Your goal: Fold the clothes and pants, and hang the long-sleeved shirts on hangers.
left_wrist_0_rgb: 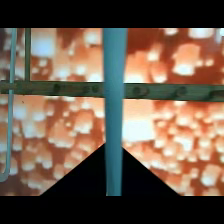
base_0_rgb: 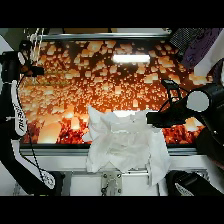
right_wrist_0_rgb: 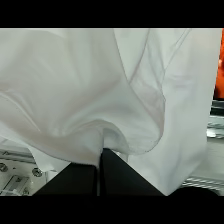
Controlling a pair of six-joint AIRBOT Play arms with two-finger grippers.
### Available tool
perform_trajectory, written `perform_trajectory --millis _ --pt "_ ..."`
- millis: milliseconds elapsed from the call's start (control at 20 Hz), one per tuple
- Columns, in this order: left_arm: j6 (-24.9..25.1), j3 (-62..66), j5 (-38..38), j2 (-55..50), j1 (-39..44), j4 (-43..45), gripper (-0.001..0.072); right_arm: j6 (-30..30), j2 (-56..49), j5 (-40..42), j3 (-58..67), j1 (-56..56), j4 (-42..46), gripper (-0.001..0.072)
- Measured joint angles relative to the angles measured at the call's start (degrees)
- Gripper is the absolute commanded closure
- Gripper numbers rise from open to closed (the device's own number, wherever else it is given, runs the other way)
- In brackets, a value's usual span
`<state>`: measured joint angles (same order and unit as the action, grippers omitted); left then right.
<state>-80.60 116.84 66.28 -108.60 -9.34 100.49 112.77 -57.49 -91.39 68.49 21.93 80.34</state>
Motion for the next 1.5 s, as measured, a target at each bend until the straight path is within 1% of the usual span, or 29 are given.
perform_trajectory --millis 100,150,200,350,450,500,650,750,800,900,950,1100,1500 --pt "2.6 0.0 3.4 3.6 2.5 -1.2 0.0692 0.0 0.0 0.0 0.0 0.0 0.0 0.0697" --pt "5.3 0.0 5.6 5.6 3.9 -3.1 0.0692 0.0 0.0 0.0 0.0 0.0 0.0 0.0697" --pt "8.7 0.0 7.9 7.5 5.2 -5.7 0.0692 0.0 0.0 0.0 0.0 0.0 0.0 0.0697" --pt "22.1 0.0 15.6 13.0 8.7 -16.5 0.0692 0.0 0.0 0.0 0.0 0.0 0.0 0.0697" --pt "28.6 0.0 20.8 15.7 10.4 -22.0 0.0691 0.0 0.0 0.0 0.0 0.0 0.0 0.0697" --pt "30.8 0.0 23.3 16.7 11.2 -23.6 0.0692 0.0 0.0 0.0 0.0 0.0 0.0 0.0697" --pt "35.4 0.0 28.5 18.8 12.7 -26.3 0.0693 0.0 0.0 0.0 0.0 0.0 0.0 0.0697" --pt "41.9 -1.4 32.3 19.9 13.0 -28.2 0.0693 0.0 0.0 0.0 0.0 0.0 0.0 0.0697" --pt "45.9 -3.2 33.5 20.9 12.9 -29.7 0.0693 0.0 0.0 0.0 0.0 0.0 0.0 0.0697" --pt "52.7 -8.1 34.7 23.1 11.9 -32.3 0.0693 0.0 0.0 0.0 0.0 0.0 0.0 0.0697" --pt "55.2 -10.9 35.2 24.2 11.2 -33.1 0.0693 0.0 0.0 0.0 0.0 0.0 0.0 0.0697" --pt "60.7 -19.6 35.8 28.2 8.3 -34.8 0.0693 0.0 0.0 0.0 0.0 0.0 0.0 0.0697" --pt "68.4 -40.7 36.6 38.6 5.8 -37.4 0.0694 0.0 0.0 0.0 0.0 0.0 0.0 0.0697"
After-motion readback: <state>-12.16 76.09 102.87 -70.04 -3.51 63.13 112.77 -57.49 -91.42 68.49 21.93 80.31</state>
